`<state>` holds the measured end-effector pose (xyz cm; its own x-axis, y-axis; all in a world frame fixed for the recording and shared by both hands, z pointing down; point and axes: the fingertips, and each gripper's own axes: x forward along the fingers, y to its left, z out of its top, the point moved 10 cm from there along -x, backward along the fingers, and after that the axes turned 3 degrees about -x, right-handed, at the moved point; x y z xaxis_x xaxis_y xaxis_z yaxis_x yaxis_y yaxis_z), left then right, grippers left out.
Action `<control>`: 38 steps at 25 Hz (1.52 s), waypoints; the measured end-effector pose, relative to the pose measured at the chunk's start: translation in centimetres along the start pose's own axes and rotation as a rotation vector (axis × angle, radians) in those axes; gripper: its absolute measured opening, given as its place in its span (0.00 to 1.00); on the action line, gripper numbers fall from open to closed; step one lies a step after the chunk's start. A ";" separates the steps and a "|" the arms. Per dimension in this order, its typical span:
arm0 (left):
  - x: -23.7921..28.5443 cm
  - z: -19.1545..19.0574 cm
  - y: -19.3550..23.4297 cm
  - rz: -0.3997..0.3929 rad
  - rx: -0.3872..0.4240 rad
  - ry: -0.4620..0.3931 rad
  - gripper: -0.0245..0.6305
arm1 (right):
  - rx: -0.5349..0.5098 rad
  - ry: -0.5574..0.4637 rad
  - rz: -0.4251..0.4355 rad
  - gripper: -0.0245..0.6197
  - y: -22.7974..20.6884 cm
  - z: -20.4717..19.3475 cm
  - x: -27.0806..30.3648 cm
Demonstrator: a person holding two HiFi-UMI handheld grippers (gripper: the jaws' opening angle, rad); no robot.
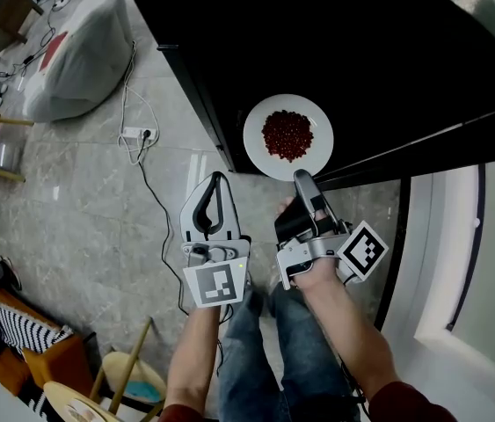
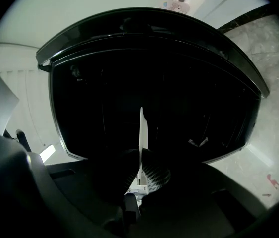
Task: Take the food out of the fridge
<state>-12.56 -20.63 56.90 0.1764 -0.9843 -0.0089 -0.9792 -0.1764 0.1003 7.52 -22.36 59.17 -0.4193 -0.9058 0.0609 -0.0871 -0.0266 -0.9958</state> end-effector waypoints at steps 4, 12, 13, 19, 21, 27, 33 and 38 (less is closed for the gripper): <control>0.3 0.5 -0.1 0.006 -0.002 0.000 0.06 | 0.005 0.016 -0.016 0.09 0.6 -0.2 -1.0; -3.2 -0.2 -1.1 -0.008 0.000 0.000 0.06 | 0.015 -0.009 -0.047 0.09 -0.2 -1.6 -7.6; -3.2 -0.1 -1.2 -0.008 -0.003 0.000 0.06 | 0.019 -0.011 -0.052 0.09 0.0 -1.6 -8.0; -3.4 1.1 -1.9 -0.015 -0.003 0.002 0.06 | 0.032 -0.012 -0.065 0.09 1.2 -1.6 -9.6; -3.2 0.6 -1.7 -0.015 -0.004 0.006 0.06 | 0.036 -0.013 -0.068 0.09 0.6 -1.7 -9.5; -2.9 1.4 -2.0 -0.017 -0.007 0.010 0.06 | 0.040 -0.012 -0.092 0.09 1.1 -1.3 -9.8; -3.3 2.9 -2.1 -0.004 -0.012 0.021 0.06 | 0.044 -0.007 -0.089 0.09 2.6 -1.4 -9.9; -3.8 3.2 -2.0 0.002 -0.011 0.025 0.06 | 0.046 -0.010 -0.086 0.09 3.0 -1.4 -9.8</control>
<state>-11.61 -16.59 53.58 0.1766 -0.9841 0.0161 -0.9785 -0.1738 0.1112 10.14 -12.99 55.72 -0.4029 -0.9035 0.1462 -0.0810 -0.1239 -0.9890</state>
